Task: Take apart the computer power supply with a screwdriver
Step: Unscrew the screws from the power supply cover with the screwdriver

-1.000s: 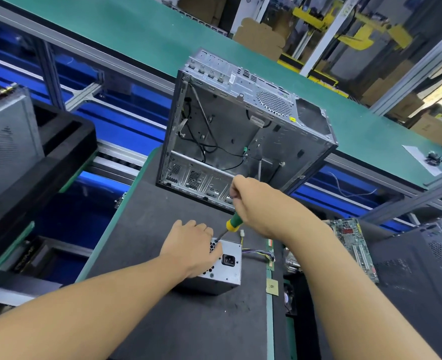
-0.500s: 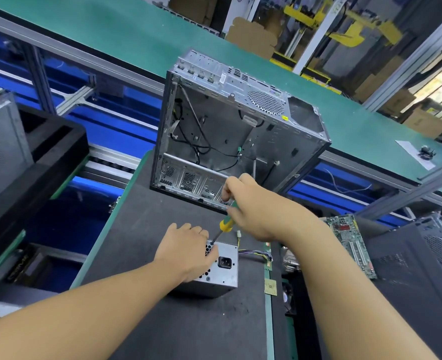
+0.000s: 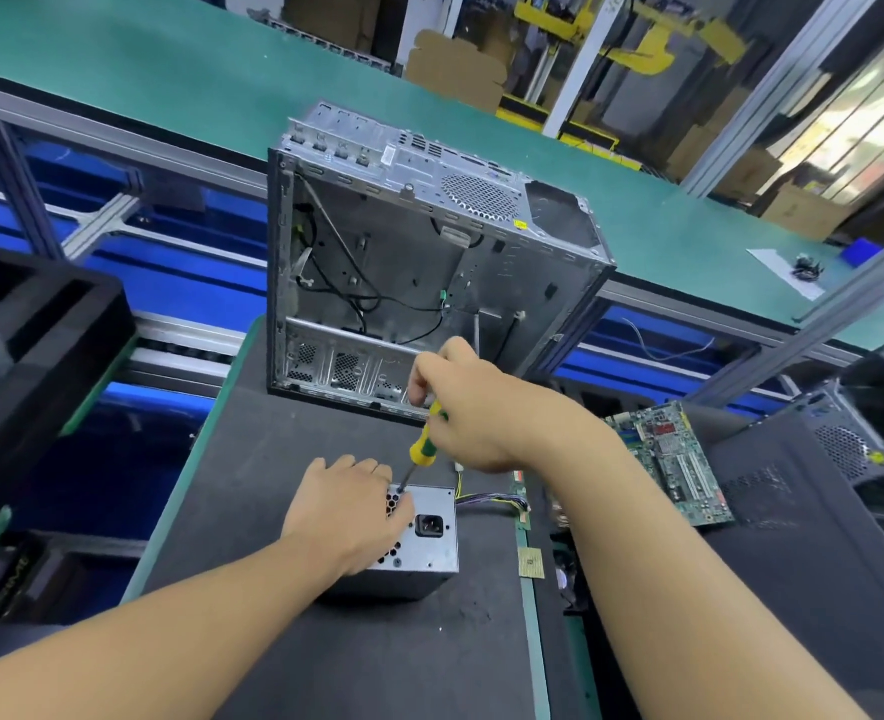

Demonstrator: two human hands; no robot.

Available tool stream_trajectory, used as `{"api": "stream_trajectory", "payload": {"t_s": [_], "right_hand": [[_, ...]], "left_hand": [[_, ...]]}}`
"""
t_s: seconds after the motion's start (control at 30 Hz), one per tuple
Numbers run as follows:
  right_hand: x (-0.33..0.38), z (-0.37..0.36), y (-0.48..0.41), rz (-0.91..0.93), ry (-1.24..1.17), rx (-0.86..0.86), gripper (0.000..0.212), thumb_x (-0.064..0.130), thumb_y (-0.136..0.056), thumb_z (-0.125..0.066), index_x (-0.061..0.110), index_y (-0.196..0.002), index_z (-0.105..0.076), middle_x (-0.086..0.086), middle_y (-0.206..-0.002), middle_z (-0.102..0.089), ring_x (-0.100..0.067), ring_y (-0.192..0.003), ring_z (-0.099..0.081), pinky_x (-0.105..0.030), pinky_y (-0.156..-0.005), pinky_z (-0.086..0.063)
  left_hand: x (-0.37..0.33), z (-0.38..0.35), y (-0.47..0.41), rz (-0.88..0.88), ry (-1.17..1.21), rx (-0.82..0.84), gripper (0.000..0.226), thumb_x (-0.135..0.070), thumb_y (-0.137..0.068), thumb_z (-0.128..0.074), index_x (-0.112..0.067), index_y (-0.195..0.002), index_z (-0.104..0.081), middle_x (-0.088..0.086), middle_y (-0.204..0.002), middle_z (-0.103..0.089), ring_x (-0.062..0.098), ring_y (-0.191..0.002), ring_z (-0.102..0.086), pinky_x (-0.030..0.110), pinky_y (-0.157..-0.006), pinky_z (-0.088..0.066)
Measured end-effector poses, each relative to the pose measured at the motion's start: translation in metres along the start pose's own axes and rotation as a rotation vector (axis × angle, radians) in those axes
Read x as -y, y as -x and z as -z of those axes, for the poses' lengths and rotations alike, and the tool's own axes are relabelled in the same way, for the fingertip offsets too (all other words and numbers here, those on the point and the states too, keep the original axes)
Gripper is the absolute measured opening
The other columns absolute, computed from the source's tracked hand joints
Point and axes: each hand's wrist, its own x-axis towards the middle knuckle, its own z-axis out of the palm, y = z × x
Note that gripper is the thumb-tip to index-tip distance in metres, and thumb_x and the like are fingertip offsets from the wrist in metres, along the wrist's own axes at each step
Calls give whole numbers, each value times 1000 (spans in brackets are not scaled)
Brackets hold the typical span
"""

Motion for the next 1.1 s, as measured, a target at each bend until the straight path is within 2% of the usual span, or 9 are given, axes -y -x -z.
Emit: {"api": "stream_trajectory", "payload": {"t_s": [0.17, 0.23, 0.3, 0.4, 0.6, 0.73, 0.93, 1.03, 1.1], "right_hand": [[2, -13, -5, -97, 125, -179, 24, 38, -102, -37, 15, -108, -42, -7, -103, -51, -33, -80, -47, -39, -67, -39], [1, -15, -7, -62, 140, -203, 18, 30, -102, -43, 14, -108, -40, -7, -98, -50, -35, -82, -54, -41, -68, -45], [-1, -12, -7, -47, 129, -183, 18, 19, -97, -50, 14, -111, -40, -6, -105, -43, -34, -78, -56, -43, -72, -51], [-1, -6, -4, -14, -47, -111, 19, 13, -90, -48, 19, -107, -43, -2, -111, -33, -26, -84, -46, -38, -71, -43], [2, -15, -7, -108, 10, -230, 19, 32, -101, -41, 14, -108, -43, -7, -103, -51, -33, -80, -55, -42, -74, -49], [-3, -16, -9, -100, 31, -222, 16, 19, -98, -50, 12, -109, -42, -10, -107, -46, -35, -75, -57, -46, -76, -53], [2, -14, -6, -111, -53, -198, 15, 13, -96, -43, 12, -110, -42, -9, -114, -35, -31, -63, -52, -45, -75, -53], [8, -16, -3, -91, -40, -204, 14, 19, -98, -41, 12, -110, -41, -10, -112, -41, -32, -71, -51, -43, -73, -51], [11, -19, -2, -70, -55, -250, 15, 28, -102, -37, 13, -103, -38, -8, -97, -50, -31, -74, -51, -41, -65, -45]], "left_hand": [[-1, 2, 1, -2, -17, 4, 60, -59, -91, -13, -29, -113, -60, -10, -113, -63, 15, -106, -53, 37, -88, -36], [-1, 3, 1, 1, -17, 8, 58, -58, -92, -14, -29, -113, -60, -10, -113, -63, 15, -106, -53, 37, -88, -36], [-2, 4, 1, 4, -16, 17, 58, -58, -92, -15, -29, -115, -59, -11, -114, -62, 15, -107, -52, 37, -88, -36], [-1, 6, 2, 1, -23, 20, 55, -56, -92, -15, -28, -112, -59, -10, -112, -62, 16, -105, -52, 36, -87, -35], [-2, 7, 3, 8, -24, 23, 49, -56, -95, -19, -30, -106, -58, -11, -108, -61, 14, -103, -52, 35, -84, -35], [-2, 7, 2, 6, -16, 21, 49, -56, -94, -18, -30, -106, -58, -11, -108, -62, 14, -103, -52, 35, -88, -36], [-2, 8, 2, 3, 4, 27, 49, -55, -94, -18, -30, -109, -58, -12, -110, -61, 13, -104, -51, 35, -89, -36], [-3, 8, 4, 2, 25, 0, 49, -54, -95, -20, -30, -113, -59, -13, -113, -59, 12, -107, -50, 35, -91, -34], [-5, 7, 6, 6, -8, -39, 51, -55, -94, -19, -30, -112, -59, -13, -110, -56, 12, -106, -48, 36, -91, -32]]}}
